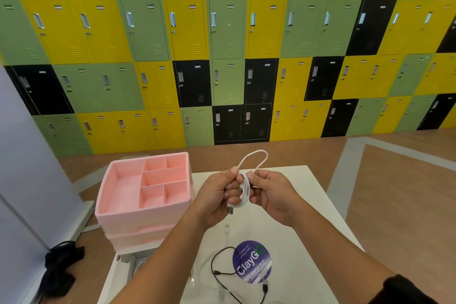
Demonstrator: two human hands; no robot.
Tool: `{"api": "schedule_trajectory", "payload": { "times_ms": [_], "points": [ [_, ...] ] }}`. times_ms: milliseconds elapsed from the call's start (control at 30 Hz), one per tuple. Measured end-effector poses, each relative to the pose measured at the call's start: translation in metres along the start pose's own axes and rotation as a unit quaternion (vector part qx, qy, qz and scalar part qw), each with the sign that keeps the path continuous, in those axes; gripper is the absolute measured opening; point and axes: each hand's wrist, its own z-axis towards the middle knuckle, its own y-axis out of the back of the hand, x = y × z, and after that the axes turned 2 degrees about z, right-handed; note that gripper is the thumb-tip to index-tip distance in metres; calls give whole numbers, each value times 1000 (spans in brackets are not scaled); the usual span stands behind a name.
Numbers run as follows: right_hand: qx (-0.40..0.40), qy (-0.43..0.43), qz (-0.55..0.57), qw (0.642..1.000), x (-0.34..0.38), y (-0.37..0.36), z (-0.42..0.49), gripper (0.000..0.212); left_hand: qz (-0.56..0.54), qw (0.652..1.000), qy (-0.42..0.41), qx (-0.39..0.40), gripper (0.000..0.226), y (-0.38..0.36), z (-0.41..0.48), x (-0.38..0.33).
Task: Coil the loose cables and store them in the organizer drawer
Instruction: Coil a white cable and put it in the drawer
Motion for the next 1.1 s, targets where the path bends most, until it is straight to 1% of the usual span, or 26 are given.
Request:
{"api": "schedule_trajectory", "payload": {
  "times_ms": [100, 200, 267, 300, 367, 400, 467, 567, 667, 733, 800, 867, 967, 1000, 1033, 1067, 1100],
  "points": [
    [-21, -23, -10, 999, -6, 0, 2, 31, 80, 996, -32, -16, 36, 2, 1, 6],
    [-41, -61, -20, 997, -11, -3, 1, 38, 161, 985, -62, -27, 35, 2, 3, 9],
    [-13, -72, -45, 996, -13, -6, -2, 43, 194, 977, -70, -57, 37, 2, 4, 10],
    [10, -70, -68, 995, -14, -8, -3, 40, 206, 973, -73, -69, 38, 2, 4, 11],
    [43, -50, -119, 991, -17, -10, -6, 27, 226, 968, -76, -83, 39, 6, 4, 13],
    [46, -37, -146, 988, -18, -11, -5, 21, 239, 964, -79, -89, 39, 8, 4, 13],
    [23, -11, -184, 983, -17, -11, -4, 13, 257, 957, -88, -103, 39, 13, 5, 14],
    [-32, 36, -250, 967, -14, -14, 0, 9, 248, 952, -113, -140, 41, 14, 6, 16],
    [-76, 40, -334, 939, -13, -13, 3, 9, 218, 948, -130, -195, 39, 17, 8, 10],
    [-47, 20, -390, 919, -16, -7, -1, 9, 144, 948, -137, -249, 35, 27, 11, -1],
    [13, -6, -410, 912, -19, -3, -7, 10, 58, 949, -129, -282, 34, 38, 14, -13],
    [54, -29, -434, 899, -20, 0, -11, 15, 52, 951, -119, -280, 33, 41, 14, -13],
    [93, -56, -528, 842, -19, -6, -10, 16, 63, 959, -109, -254, 32, 35, 10, 0],
    [103, -56, -541, 833, -19, -9, -9, 16, 71, 960, -106, -248, 32, 33, 10, 4],
    [107, -51, -537, 835, -20, -12, -9, 17, 85, 961, -106, -241, 32, 29, 10, 7],
    [101, -45, -515, 850, -20, -15, -7, 17, 105, 960, -106, -236, 32, 26, 10, 9],
    [86, -39, -480, 872, -20, -16, -6, 16, 121, 959, -109, -231, 32, 22, 9, 10]
  ]
}}
